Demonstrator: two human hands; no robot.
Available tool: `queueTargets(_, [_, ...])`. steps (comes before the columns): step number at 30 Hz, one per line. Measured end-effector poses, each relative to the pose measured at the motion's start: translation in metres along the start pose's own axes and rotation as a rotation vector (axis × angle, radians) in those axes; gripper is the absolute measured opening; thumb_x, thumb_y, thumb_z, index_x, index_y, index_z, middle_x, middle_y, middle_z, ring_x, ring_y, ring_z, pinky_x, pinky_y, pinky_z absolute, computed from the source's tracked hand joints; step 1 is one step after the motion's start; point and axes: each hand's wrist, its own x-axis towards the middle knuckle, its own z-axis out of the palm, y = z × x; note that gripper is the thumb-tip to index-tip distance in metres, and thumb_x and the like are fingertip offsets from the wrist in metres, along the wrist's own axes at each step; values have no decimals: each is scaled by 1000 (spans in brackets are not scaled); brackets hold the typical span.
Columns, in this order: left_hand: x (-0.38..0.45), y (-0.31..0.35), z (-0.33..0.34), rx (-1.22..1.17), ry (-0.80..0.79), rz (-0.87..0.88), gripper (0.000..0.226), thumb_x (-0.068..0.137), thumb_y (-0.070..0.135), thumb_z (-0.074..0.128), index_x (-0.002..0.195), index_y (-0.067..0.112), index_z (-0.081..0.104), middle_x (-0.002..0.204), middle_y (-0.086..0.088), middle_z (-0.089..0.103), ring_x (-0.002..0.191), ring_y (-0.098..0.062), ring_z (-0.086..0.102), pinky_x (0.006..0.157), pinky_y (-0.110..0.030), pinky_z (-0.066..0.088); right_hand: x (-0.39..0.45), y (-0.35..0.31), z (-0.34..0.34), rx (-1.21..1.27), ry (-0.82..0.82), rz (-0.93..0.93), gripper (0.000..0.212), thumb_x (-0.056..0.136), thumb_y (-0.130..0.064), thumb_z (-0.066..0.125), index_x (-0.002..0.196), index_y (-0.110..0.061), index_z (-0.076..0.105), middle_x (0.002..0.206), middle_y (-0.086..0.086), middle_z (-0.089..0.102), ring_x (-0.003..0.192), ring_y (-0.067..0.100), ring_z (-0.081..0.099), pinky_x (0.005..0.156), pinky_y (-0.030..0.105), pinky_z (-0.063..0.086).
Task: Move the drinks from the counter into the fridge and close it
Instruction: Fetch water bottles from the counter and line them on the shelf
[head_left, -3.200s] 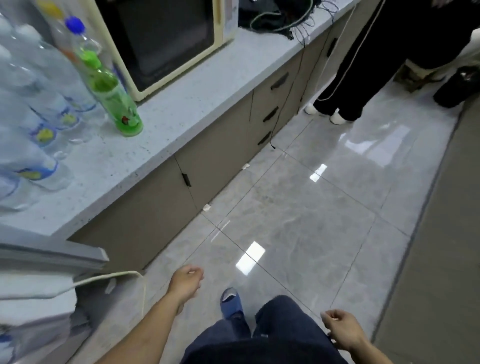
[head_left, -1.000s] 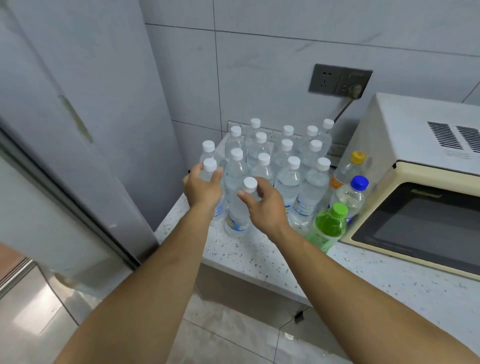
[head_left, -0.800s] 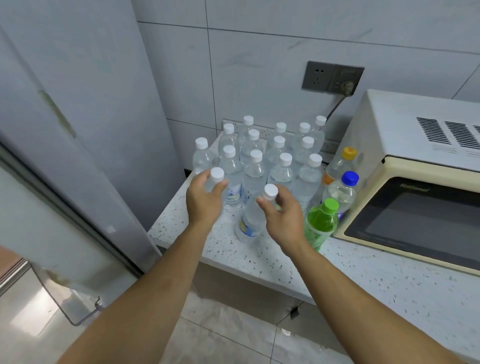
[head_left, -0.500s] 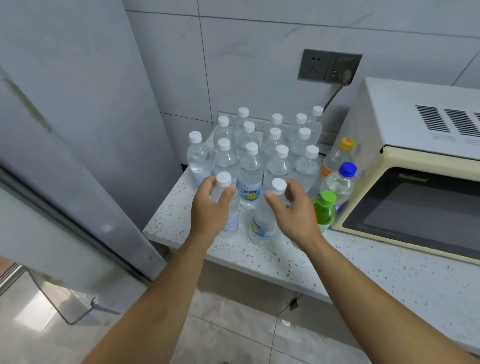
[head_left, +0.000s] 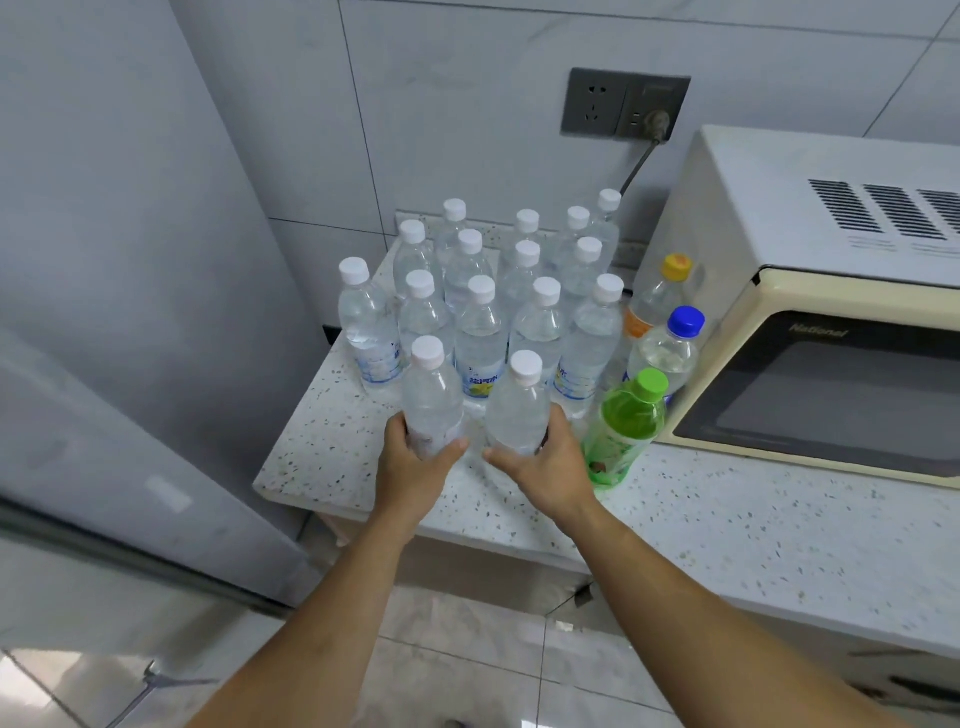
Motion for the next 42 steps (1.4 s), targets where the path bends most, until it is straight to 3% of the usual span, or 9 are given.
queueTargets(7, [-30, -15, -8, -48, 9, 26, 55, 62, 52, 80, 110, 50, 54, 102, 37, 62, 93, 17, 58, 71, -15, 46, -22, 12, -3, 55, 62, -39, 69, 66, -25, 92, 124, -22, 54, 117, -5, 65, 108, 12, 62, 92, 32, 52])
queueTargets(10, [-56, -28, -14, -83, -10, 22, 57, 60, 55, 79, 112, 46, 58, 106, 29, 68, 94, 10, 65, 70, -12, 50, -38, 16, -13, 97, 64, -19, 64, 65, -25, 93, 119, -23, 57, 113, -4, 69, 103, 10, 65, 87, 27, 53])
queueTargets(15, [-96, -34, -17, -238, -99, -17, 43, 71, 48, 76, 111, 35, 68, 111, 7, 74, 103, -14, 71, 88, -40, 57, -64, 18, -33, 244, -58, 55, 44, 71, -15, 89, 110, -22, 69, 100, -10, 77, 91, 6, 72, 68, 14, 54])
queueTargets(18, [-127, -24, -15, -400, -127, -64, 40, 78, 38, 73, 115, 23, 69, 114, -9, 73, 106, -30, 70, 91, -49, 55, -82, 20, -47, 375, -134, 128, 41, 76, -14, 84, 114, -21, 67, 102, -5, 77, 92, 12, 74, 70, 21, 58])
queueTargets(22, [-182, -9, -12, -613, -151, -207, 51, 77, 43, 72, 115, 10, 69, 106, -22, 72, 89, -38, 72, 72, -48, 59, -107, 24, -65, 542, -244, 210, 48, 79, -20, 77, 123, -8, 62, 109, 12, 75, 98, 30, 73, 87, 43, 59])
queueTargets(26, [-238, -12, -8, -760, -170, -379, 65, 78, 55, 53, 103, -2, 75, 98, -27, 71, 76, -36, 71, 61, -43, 59, -133, 32, -80, 703, -359, 361, 52, 75, -35, 70, 115, -2, 65, 97, 19, 75, 80, 29, 74, 69, 37, 60])
queueTargets(31, [-300, -33, -14, -794, 46, -399, 60, 75, 55, 50, 86, 5, 81, 94, -26, 73, 71, -35, 72, 58, -42, 59, -173, 57, -74, 727, -506, 459, 56, 77, -44, 66, 115, -2, 68, 102, 21, 75, 85, 30, 75, 68, 36, 60])
queueTargets(37, [-355, -58, -48, -836, 260, -479, 59, 68, 60, 59, 86, 8, 81, 95, -23, 74, 71, -34, 73, 59, -42, 60, -235, 68, -29, 515, -720, 453, 80, 66, -62, 79, 117, -2, 65, 100, 26, 73, 80, 33, 73, 69, 38, 59])
queueTargets(42, [-397, -79, -90, -935, 438, -524, 64, 66, 58, 63, 84, -1, 79, 86, -23, 72, 65, -32, 71, 60, -42, 61, -281, 63, 22, 418, -875, 481, 71, 69, -60, 75, 114, -5, 67, 97, 22, 75, 81, 33, 74, 70, 40, 59])
